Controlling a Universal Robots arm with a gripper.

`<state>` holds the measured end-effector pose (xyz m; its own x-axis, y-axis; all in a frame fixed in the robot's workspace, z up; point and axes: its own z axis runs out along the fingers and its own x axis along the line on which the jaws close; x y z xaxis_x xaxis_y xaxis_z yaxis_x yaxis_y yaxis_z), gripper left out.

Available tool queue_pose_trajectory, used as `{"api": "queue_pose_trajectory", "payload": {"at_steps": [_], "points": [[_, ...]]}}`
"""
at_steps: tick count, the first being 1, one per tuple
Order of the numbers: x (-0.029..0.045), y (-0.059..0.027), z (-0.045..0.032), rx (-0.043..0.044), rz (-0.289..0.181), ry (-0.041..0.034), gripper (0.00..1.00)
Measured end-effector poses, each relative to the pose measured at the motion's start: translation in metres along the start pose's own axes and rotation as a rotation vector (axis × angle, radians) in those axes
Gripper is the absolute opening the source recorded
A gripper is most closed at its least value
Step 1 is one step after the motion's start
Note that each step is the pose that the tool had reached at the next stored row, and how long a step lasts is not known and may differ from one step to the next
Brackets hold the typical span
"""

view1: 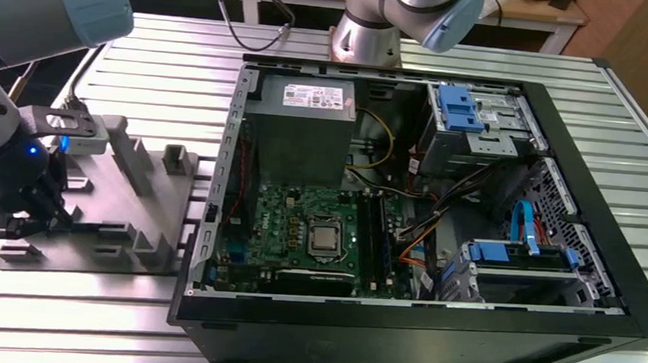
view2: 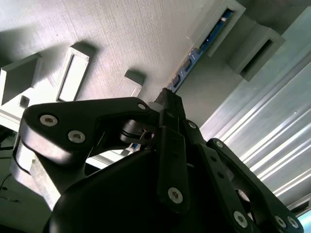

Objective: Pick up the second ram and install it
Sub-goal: 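Pick up the second ram and move it above second insertion slot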

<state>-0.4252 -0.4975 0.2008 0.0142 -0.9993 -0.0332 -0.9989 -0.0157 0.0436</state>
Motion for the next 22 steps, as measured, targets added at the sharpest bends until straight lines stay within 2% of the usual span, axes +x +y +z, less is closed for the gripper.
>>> {"api": "queue_pose_trajectory", "payload": {"at_steps": [2, 9, 14, 22], "points": [[0.0000, 0.0000, 0.0001, 0.0008, 0.026, -0.0010, 0.08], [0.0000, -0.0001, 0.0001, 0.0015, 0.043, -0.0019, 0.08], [0.0000, -0.0001, 0.0002, 0.0008, 0.019, -0.0009, 0.08], [0.0000, -0.0001, 0.0001, 0.0006, 0.015, -0.0007, 0.08]]}}
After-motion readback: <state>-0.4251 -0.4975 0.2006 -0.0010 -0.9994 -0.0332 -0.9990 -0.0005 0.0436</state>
